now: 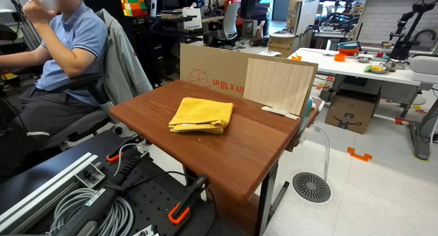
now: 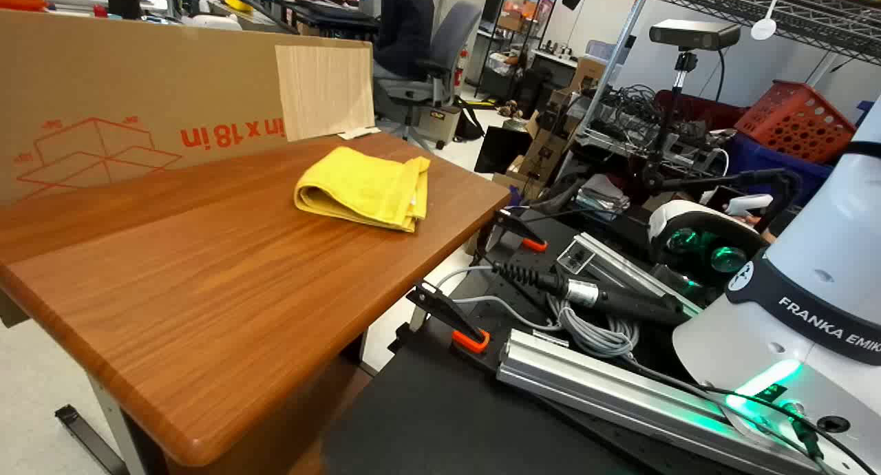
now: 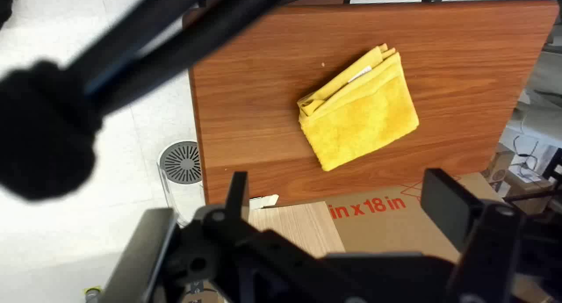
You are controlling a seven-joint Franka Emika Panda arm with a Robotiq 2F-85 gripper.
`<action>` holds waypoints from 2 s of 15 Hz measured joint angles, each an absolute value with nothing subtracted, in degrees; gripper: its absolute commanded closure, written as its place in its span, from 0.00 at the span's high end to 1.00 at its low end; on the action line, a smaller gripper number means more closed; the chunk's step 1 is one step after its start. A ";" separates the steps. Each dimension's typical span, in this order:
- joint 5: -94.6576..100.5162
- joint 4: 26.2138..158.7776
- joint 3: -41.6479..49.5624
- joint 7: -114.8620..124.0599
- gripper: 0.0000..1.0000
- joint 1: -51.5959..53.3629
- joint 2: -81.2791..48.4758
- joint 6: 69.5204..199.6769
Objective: Use the towel to wipe the desk
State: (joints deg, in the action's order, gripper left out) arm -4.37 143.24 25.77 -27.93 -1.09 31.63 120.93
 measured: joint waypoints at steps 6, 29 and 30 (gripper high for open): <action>-4.38 143.34 25.02 -27.90 1.00 -1.51 31.63 120.92; 4.62 138.67 -0.71 9.14 1.00 3.28 -2.67 147.77; 7.21 137.73 -0.81 11.45 1.00 3.47 -4.62 147.85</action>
